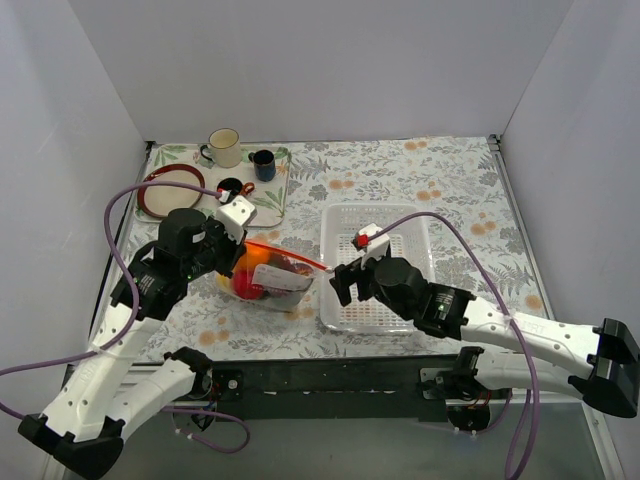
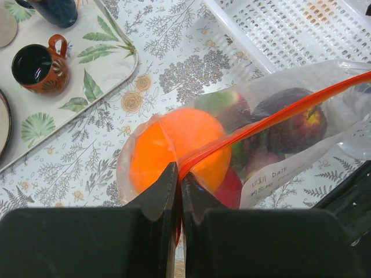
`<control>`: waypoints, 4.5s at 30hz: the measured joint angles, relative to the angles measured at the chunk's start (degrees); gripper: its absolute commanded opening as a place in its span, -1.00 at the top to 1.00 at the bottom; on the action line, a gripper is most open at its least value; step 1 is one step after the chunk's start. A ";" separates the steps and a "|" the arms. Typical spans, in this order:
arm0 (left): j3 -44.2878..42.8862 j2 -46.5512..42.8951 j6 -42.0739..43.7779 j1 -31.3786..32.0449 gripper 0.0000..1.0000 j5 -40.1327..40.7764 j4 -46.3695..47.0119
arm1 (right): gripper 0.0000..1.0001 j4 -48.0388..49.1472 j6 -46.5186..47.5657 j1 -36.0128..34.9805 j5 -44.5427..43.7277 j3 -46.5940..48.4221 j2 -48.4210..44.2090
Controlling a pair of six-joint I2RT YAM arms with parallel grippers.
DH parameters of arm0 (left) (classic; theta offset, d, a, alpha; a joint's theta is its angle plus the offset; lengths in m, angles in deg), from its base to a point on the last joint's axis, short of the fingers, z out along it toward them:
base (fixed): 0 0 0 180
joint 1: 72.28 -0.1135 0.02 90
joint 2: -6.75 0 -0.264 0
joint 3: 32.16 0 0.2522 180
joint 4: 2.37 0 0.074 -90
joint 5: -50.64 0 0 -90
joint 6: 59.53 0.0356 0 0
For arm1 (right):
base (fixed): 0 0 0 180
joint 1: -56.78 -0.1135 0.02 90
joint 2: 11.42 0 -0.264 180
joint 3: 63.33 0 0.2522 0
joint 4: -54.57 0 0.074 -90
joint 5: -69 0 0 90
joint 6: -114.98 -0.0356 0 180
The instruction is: Open the zip-top bag and remove the fake food
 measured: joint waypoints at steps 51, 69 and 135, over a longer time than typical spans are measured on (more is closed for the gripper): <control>8.04 -4.11 1.79 -0.37 1.00 -2.80 3.37 | -0.04 38.18 31.43 6.78 32.76 -12.26 0.42; 7.93 -2.51 3.63 -0.44 -0.36 -4.02 3.34 | 0.97 34.36 30.91 7.28 37.51 -5.60 3.41; -10.25 12.68 31.80 -0.37 1.00 -33.16 -15.54 | -0.54 30.05 27.52 8.74 45.20 1.51 4.94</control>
